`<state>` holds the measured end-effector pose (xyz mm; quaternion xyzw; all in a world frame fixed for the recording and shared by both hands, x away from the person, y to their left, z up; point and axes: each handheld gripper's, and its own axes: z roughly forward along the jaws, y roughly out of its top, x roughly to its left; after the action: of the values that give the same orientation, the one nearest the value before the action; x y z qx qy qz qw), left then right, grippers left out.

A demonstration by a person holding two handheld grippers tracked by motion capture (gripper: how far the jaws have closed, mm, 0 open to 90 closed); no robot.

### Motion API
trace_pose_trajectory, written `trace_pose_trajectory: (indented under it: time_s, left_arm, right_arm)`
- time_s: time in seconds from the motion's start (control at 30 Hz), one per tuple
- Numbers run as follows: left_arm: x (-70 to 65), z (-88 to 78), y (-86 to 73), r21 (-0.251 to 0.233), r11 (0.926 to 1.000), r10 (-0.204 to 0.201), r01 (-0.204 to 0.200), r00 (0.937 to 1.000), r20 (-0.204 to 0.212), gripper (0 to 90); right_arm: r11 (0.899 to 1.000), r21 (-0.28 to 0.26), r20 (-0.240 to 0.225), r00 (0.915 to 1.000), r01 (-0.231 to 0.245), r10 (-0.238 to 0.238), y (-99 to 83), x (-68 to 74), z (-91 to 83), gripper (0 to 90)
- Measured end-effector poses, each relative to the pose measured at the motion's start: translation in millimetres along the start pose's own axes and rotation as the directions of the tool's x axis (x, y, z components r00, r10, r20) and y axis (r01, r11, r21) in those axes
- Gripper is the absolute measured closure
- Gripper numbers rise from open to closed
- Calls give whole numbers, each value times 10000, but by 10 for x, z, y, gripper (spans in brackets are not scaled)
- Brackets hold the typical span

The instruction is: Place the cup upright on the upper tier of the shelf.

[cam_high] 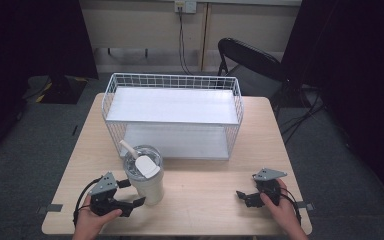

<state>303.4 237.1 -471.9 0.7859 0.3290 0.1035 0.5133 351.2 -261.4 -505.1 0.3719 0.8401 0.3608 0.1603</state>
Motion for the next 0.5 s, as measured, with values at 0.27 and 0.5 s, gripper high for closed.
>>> trace_pose_trajectory:
  time_s: [0.27,0.5]
  left_arm:
    - [-85,41,146,-923,9948,453,-441,9989,104,146]
    - [-132,157,226,-1454,9855,853,-879,9961,-238,88]
  right_arm:
    - [10000,8,1,10000,7,-7,-2,2,-2,75]
    - [10000,6,-11,10000,14,-14,-11,8,-12,75]
